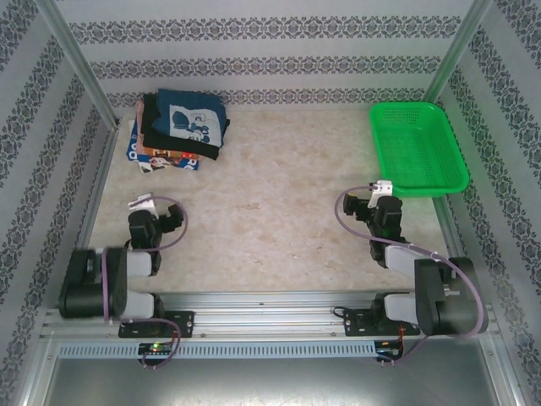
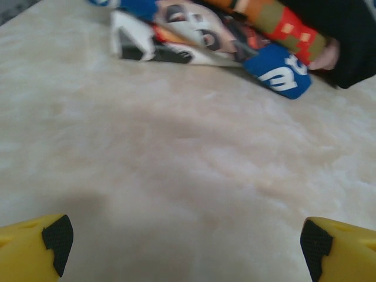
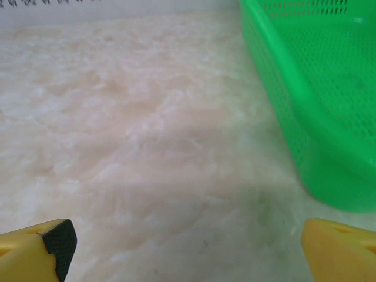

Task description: Fold and stack the t-shirts

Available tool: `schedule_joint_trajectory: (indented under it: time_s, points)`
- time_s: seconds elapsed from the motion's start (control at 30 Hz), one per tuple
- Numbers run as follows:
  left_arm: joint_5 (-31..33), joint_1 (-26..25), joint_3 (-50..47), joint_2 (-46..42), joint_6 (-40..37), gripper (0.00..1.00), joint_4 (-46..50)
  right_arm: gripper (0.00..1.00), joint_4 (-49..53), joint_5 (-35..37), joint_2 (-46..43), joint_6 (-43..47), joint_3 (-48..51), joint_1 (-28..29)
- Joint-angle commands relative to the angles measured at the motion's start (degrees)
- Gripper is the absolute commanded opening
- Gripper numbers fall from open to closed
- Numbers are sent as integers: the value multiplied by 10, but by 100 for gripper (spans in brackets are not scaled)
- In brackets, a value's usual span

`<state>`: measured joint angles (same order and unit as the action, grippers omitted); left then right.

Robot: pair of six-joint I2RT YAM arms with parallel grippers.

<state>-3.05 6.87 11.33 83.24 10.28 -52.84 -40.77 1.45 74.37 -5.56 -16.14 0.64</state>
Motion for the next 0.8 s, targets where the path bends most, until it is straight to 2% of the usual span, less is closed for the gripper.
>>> schedule_joint_trajectory:
  time_s: [0.0, 0.03, 0.07, 0.13, 0.17, 0.2, 0.23, 0.3, 0.37, 0.47, 0.77]
  points:
    - [-26, -28, 37, 104, -70, 100, -193, 98, -121, 9, 48, -2, -4, -30]
    - [-29, -27, 42, 90, -70, 100, -157, 98, -153, 0, 73, -10, -3, -38]
    - [-24, -28, 51, 55, -68, 100, -79, 98, -165, -27, 92, 6, -6, -33]
    - [-17, -26, 44, 91, -63, 100, -154, 98, -194, 0, 141, 12, -24, -16]
    - [-17, -26, 45, 88, -63, 100, -148, 98, -174, -2, 136, 10, -29, -18]
    - [-13, -27, 56, 66, -61, 100, -87, 98, -126, 4, 114, 9, -32, -19]
    - [-5, -26, 65, 63, -58, 100, -67, 98, -126, 16, 115, 5, -32, -19]
    - [-7, -28, 65, 82, -63, 100, -101, 98, -147, 50, 129, 18, -32, -1]
    - [-1, -30, 73, 70, -64, 100, -62, 98, -103, 54, 115, 25, -54, 4]
    - [6, -34, 74, 74, -67, 100, -70, 98, -117, 63, 119, 32, -50, 12]
    - [5, -35, 73, 75, -67, 100, -73, 98, -110, 48, 120, 35, -54, 10]
